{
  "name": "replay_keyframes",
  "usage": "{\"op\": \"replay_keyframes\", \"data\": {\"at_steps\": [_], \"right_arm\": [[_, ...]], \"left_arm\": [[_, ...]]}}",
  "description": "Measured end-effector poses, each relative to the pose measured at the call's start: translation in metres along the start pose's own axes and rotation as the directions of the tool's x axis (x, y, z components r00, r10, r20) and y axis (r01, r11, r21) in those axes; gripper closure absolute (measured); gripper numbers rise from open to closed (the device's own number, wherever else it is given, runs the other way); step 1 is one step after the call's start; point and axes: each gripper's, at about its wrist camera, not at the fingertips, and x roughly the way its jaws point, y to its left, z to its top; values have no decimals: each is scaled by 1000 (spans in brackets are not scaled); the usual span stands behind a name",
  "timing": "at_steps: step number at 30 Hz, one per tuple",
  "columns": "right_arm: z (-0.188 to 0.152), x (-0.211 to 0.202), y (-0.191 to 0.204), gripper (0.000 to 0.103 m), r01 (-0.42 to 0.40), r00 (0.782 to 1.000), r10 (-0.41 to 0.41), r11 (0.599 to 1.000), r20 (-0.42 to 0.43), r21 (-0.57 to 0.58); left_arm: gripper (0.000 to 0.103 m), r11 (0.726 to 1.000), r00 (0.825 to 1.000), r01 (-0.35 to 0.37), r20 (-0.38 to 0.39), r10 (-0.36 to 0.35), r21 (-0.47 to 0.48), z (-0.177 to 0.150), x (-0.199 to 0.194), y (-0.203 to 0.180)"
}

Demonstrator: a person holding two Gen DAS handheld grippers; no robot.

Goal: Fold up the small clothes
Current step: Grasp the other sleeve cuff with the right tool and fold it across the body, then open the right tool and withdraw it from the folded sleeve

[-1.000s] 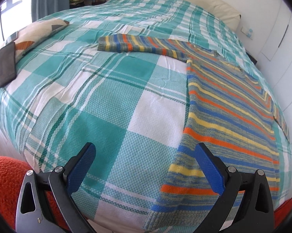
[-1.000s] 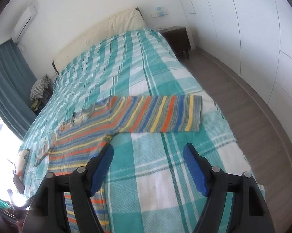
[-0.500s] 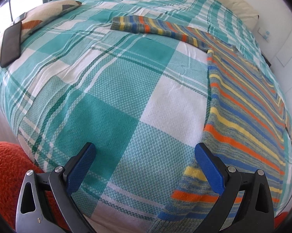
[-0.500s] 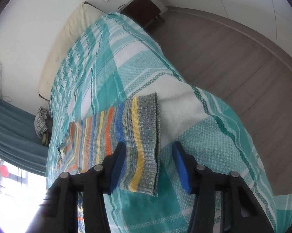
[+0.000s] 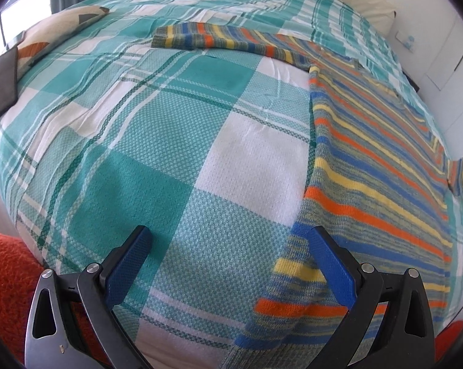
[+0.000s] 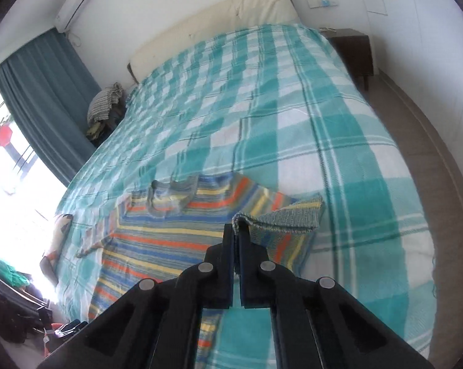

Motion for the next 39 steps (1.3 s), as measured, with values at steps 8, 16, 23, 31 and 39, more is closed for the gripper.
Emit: {"op": "replay_keyframes", "data": {"at_steps": [8,16,23,31,39], "right_arm": [[0,117,87,35,-311,942,317,948,-114,65],[-35,137,-4,35,-156,948,227,943,-223,294],[-60,115,-27,66,-14,977,66,968,-201,251],[-129,89,11,47,47,926,-58,998,-372,-37],[-198,-13,12,36,201,964,-209,977,-163,-66]], "left_arm": [[1,997,999,41,-10,-42,-62,1,-5,15],[1,997,999,41,-21,-42,-60,4,0,11],[1,999,1000,22,-18,-23,-44,3,1,8],[1,1000,998,-4,-58,4,-11,0,7,6],[1,1000,998,-17,-65,17,5,-4,8,6]]}}
